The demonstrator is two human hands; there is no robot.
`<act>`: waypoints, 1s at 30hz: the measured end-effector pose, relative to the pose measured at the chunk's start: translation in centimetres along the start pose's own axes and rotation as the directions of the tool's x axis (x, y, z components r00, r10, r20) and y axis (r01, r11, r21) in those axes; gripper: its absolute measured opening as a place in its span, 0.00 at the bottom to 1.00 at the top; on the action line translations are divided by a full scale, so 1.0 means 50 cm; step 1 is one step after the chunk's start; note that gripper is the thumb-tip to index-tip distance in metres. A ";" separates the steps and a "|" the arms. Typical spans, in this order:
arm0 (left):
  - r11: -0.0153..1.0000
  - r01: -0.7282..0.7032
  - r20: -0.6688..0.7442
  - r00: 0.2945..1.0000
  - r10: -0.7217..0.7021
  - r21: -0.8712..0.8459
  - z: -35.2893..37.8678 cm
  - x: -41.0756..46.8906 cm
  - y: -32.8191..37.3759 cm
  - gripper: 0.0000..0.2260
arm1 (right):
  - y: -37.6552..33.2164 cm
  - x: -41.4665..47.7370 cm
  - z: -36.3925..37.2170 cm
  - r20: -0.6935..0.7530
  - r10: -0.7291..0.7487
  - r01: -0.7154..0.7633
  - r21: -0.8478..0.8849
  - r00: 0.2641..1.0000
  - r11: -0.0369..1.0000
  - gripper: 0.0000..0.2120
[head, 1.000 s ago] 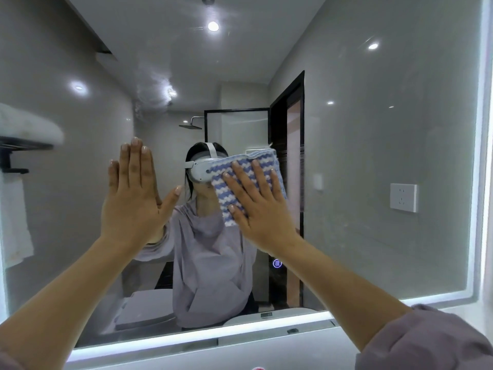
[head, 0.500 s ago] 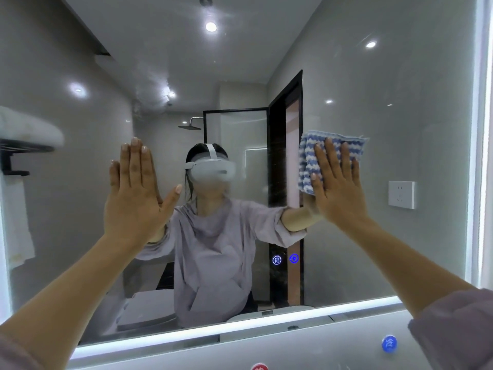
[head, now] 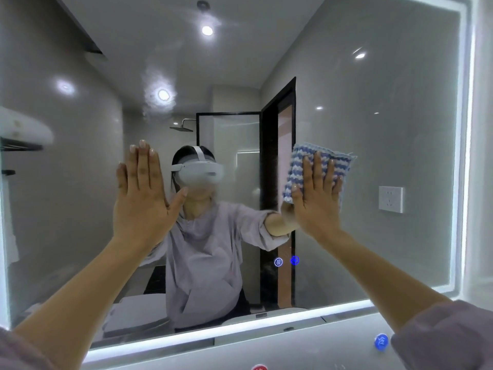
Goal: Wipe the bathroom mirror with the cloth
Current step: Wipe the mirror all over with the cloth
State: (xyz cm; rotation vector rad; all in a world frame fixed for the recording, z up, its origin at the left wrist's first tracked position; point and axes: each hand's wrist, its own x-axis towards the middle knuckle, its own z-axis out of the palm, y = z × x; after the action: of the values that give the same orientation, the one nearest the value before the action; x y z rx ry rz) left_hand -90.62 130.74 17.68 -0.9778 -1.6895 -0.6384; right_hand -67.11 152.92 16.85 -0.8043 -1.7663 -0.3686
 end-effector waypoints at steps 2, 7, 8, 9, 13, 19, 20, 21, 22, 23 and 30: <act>1.000 -0.002 -0.008 1.000 0.002 -0.006 0.003 0.000 0.000 0.40 | -0.034 -0.021 0.011 -0.015 -0.054 0.054 0.007 0.998 0.999 0.33; 1.000 -0.009 -0.026 1.000 0.008 -0.022 0.010 0.003 -0.001 0.40 | -0.120 -0.076 0.037 0.004 -0.147 0.147 0.014 0.989 0.989 0.31; 1.000 -0.013 -0.033 0.999 0.012 -0.026 0.011 0.003 -0.002 0.40 | -0.139 -0.087 0.042 0.011 -0.173 0.173 0.019 0.985 0.985 0.31; 0.999 -0.016 -0.037 0.999 0.015 -0.028 0.011 0.003 -0.002 0.40 | -0.157 -0.096 0.045 0.018 -0.199 0.199 0.026 0.980 0.980 0.31; 0.999 -0.027 -0.028 0.999 0.027 -0.026 0.007 0.002 -0.007 0.39 | -0.185 -0.113 0.045 0.050 -0.270 0.270 0.017 0.961 0.963 0.30; 1.000 -0.010 0.011 1.000 0.010 -0.011 -0.009 -0.001 0.001 0.40 | -0.154 -0.104 0.041 0.083 -0.354 0.356 -0.013 0.931 0.934 0.31; 1.000 -0.006 0.015 1.000 0.006 -0.008 -0.014 -0.002 0.002 0.39 | -0.150 -0.101 0.040 0.089 -0.362 0.365 -0.017 0.928 0.931 0.30; 1.000 -0.006 0.017 1.000 0.006 -0.008 -0.020 -0.003 0.003 0.39 | -0.145 -0.099 0.040 0.092 -0.374 0.377 -0.026 0.923 0.926 0.30; 1.000 -0.006 0.017 1.000 0.007 -0.007 -0.026 -0.004 0.005 0.39 | -0.138 -0.096 0.039 0.096 -0.389 0.393 -0.032 0.916 0.919 0.30; 1.000 -0.004 0.017 1.000 0.004 -0.007 -0.031 -0.005 0.008 0.39 | -0.128 -0.093 0.038 0.101 -0.407 0.413 -0.037 0.908 0.910 0.29; 0.996 -0.039 0.061 0.998 0.034 0.085 -0.044 -0.023 0.070 0.39 | -0.040 -0.057 0.028 0.098 -0.526 0.533 -0.073 0.845 0.843 0.27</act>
State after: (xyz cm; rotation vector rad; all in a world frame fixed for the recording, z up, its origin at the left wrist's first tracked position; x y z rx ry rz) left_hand -86.36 130.50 17.15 -0.9723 -1.7331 -0.5130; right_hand -69.03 151.38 14.03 -0.3789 -2.0424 -0.8079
